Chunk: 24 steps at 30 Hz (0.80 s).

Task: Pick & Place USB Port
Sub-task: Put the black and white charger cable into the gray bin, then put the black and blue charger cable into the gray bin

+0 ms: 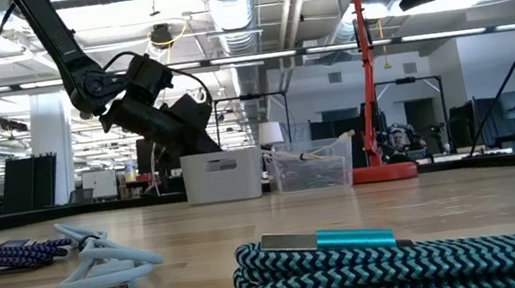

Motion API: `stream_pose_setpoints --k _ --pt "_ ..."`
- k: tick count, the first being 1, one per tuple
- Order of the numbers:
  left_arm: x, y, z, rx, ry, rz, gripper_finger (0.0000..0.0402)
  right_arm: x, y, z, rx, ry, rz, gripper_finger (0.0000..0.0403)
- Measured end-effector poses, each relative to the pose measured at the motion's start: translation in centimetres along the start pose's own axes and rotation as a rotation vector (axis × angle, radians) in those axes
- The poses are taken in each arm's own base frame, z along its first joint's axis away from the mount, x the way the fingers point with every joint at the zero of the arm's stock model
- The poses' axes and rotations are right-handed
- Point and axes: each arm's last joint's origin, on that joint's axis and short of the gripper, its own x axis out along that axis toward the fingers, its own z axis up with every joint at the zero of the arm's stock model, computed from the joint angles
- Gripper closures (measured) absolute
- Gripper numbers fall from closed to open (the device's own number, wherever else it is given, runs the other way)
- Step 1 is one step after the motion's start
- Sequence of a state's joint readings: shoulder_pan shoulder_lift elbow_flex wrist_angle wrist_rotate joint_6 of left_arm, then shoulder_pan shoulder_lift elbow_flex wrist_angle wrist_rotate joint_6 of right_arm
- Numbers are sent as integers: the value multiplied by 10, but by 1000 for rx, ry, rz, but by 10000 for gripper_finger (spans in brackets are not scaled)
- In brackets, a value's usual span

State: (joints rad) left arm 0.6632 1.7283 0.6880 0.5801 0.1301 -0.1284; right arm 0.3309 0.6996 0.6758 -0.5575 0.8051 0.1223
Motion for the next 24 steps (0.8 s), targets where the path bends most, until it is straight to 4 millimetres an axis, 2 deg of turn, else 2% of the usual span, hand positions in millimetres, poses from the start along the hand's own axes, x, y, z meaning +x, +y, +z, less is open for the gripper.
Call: stream_pose_setpoints --k 6,10,13,18,24 --pt "0 0 3 3 -28 -2 265 1 -1 0 2 5 -10 327" --pt "0 -2 7 32 -76 -14 264 2 -2 -1 -2 10 -18 327" --pt "-4 -9 15 128 -129 -108 272 2 -2 -1 -7 14 -23 327" --pt "-23 -27 37 256 -234 -219 292 2 -2 -1 -9 14 -23 327" --pt "-58 -43 67 293 -359 -248 307 2 -2 -1 -9 15 -24 327"
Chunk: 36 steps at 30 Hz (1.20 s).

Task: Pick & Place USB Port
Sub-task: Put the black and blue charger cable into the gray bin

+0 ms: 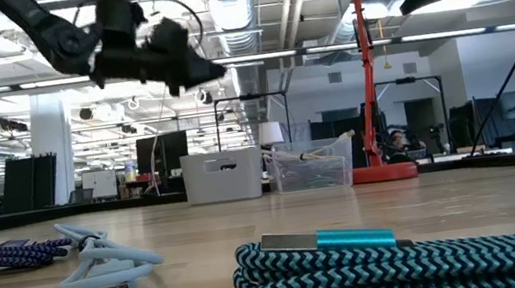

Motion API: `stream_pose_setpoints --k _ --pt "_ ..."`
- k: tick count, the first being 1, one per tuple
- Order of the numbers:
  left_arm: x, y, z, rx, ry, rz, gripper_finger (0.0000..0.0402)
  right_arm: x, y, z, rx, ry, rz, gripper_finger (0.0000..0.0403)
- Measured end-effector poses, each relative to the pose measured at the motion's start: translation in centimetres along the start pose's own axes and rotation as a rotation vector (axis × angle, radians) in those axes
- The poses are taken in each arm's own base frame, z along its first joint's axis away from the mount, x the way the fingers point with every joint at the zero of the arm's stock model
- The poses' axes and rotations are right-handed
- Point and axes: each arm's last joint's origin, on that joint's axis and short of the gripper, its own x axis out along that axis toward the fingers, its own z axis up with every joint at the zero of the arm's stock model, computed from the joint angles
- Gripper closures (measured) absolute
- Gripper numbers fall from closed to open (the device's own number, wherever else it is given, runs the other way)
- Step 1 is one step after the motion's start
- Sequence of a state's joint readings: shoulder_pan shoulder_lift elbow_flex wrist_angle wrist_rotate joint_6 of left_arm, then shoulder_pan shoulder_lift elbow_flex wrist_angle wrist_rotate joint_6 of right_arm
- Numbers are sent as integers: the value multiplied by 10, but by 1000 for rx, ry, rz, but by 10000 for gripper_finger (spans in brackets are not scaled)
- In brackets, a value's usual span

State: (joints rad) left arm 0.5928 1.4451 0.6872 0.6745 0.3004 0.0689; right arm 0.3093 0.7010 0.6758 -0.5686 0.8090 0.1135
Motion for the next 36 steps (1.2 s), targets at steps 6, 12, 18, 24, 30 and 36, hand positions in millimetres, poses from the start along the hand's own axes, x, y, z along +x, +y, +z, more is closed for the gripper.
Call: stream_pose_setpoints --k 6,12,18,24,30,36 --pt "-21 -11 34 -114 -99 -24 309 1 -1 1 27 -3 -10 327" --pt "-35 -22 52 -103 -147 -53 309 7 9 1 54 42 165 327" --pt "-36 -35 44 -81 -127 -101 309 27 35 -6 -4 162 226 327" --pt "-38 -39 33 -77 -97 -111 309 50 66 -13 44 276 336 327" --pt "-39 -39 29 -80 -84 -108 309 61 95 -25 155 456 528 327" --pt "-39 -39 29 -80 -84 -108 309 65 119 -39 293 668 670 327"
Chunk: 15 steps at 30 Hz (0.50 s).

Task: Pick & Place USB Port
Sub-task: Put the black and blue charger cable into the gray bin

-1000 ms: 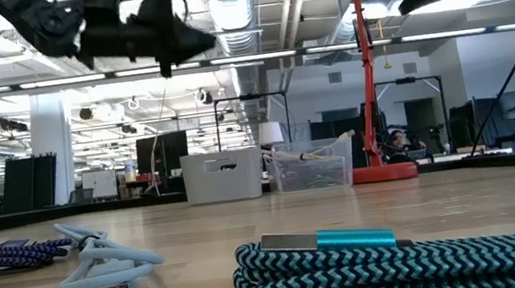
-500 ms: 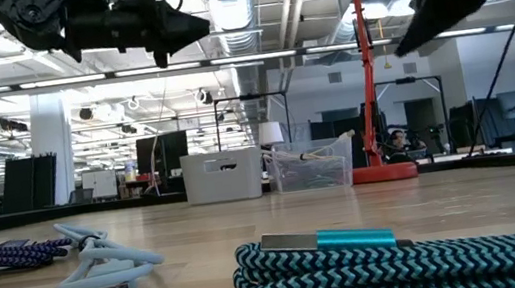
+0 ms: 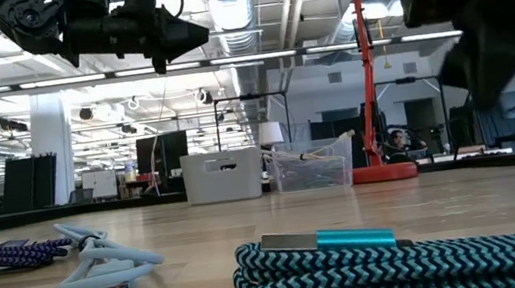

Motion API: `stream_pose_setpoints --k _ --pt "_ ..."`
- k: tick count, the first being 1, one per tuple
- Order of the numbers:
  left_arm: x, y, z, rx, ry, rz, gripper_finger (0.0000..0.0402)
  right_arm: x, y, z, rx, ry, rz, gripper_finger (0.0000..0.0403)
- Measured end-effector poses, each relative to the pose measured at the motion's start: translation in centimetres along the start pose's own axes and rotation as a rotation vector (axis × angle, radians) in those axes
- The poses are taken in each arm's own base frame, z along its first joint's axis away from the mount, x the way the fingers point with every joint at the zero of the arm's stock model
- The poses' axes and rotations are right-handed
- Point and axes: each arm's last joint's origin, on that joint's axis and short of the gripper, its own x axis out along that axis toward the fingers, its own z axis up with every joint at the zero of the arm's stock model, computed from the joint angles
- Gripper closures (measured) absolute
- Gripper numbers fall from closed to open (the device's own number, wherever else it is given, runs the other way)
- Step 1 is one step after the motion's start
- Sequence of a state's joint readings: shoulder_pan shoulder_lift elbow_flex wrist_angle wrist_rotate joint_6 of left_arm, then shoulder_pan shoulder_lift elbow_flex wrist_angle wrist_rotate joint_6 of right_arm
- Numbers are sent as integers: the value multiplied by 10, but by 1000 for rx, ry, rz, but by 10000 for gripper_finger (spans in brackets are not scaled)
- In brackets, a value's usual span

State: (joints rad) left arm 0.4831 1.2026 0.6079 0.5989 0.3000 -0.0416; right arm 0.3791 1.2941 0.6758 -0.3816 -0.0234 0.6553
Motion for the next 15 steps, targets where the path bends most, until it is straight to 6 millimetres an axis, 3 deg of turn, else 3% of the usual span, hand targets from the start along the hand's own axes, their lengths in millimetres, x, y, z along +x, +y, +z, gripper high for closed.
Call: stream_pose_setpoints --k 9,15 --pt "0 0 0 0 0 0 309 33 28 -5 128 44 72 327" --pt "0 0 0 0 0 0 309 48 60 0 157 76 94 327"
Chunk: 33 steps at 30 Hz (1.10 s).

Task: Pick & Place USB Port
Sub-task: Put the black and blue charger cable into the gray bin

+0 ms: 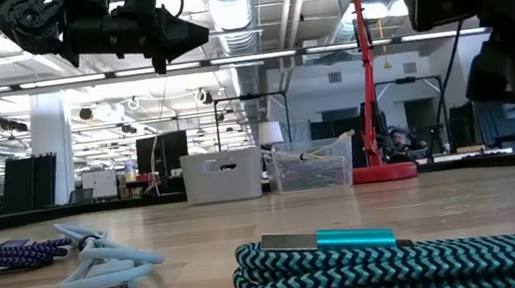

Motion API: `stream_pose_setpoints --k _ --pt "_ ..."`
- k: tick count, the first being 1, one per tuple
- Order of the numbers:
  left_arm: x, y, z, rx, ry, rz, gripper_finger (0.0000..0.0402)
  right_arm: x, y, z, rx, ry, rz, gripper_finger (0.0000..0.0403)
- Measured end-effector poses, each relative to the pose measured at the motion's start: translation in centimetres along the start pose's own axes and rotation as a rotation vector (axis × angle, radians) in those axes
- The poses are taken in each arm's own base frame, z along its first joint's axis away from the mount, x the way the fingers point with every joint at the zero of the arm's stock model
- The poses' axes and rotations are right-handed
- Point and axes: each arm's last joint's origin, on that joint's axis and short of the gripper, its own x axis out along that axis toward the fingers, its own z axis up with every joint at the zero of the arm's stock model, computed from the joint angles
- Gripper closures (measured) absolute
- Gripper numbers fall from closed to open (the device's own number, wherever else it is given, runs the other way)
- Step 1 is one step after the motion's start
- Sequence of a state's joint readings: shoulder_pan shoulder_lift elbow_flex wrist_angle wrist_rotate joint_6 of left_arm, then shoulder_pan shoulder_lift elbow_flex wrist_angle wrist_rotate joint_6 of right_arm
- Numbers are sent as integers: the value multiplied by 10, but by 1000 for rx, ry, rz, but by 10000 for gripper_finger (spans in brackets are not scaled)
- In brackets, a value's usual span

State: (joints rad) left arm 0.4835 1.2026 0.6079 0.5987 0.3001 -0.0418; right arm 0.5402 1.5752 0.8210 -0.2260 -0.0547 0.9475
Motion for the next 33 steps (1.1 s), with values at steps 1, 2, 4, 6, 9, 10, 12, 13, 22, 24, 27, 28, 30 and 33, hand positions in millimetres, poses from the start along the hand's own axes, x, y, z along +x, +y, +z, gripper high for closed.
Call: stream_pose_setpoints --k 1,2,4,6,9,10,12,13,22,24,27,28,30,33 --pt "0 0 0 0 0 0 309 3 4 0 9 7 -2 327" --pt "0 0 0 0 0 0 309 6 10 1 21 13 -2 327" --pt "0 0 0 0 0 0 309 13 20 2 55 28 5 324" --pt "0 0 0 0 1 0 309 20 28 1 83 71 -11 313" --pt "0 0 0 -1 4 0 309 30 36 -5 115 137 -82 284" --pt "0 0 -1 -3 9 0 309 34 41 -5 122 155 -91 271" --pt "0 0 -2 -5 16 0 309 37 48 -7 137 184 -112 241" --pt "0 0 -2 -6 20 1 309 40 52 -8 136 195 -120 226" --pt "0 0 -7 -13 65 2 309 56 82 3 127 218 -113 149" --pt "0 0 -7 -14 67 2 309 60 83 3 127 232 -141 149" --pt "0 0 -7 -14 70 2 309 68 83 3 128 249 -167 149" --pt "0 0 -7 -14 71 2 309 70 84 3 128 256 -170 149" --pt "0 0 -8 -17 80 3 309 74 84 0 121 265 -174 149" --pt "0 0 -8 -15 84 3 309 77 82 0 126 274 -176 149"
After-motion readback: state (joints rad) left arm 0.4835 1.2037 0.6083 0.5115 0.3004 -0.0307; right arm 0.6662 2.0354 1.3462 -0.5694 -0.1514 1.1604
